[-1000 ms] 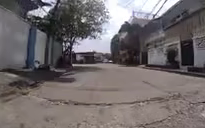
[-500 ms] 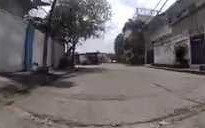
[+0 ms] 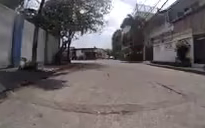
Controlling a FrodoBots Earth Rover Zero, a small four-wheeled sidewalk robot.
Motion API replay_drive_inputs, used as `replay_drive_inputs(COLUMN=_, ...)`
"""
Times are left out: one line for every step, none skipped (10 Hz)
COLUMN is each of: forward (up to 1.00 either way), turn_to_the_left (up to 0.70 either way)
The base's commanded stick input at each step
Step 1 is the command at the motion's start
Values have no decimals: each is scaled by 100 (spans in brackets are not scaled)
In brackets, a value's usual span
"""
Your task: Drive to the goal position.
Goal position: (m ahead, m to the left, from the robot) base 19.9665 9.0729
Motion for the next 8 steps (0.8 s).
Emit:
replay_drive_inputs(forward=97, turn_to_the_left=0)
replay_drive_inputs(forward=97, turn_to_the_left=0)
replay_drive_inputs(forward=97, turn_to_the_left=1)
replay_drive_inputs(forward=97, turn_to_the_left=4)
replay_drive_inputs(forward=97, turn_to_the_left=1)
replay_drive_inputs(forward=97, turn_to_the_left=0)
replay_drive_inputs(forward=97, turn_to_the_left=0)
replay_drive_inputs(forward=97, turn_to_the_left=0)
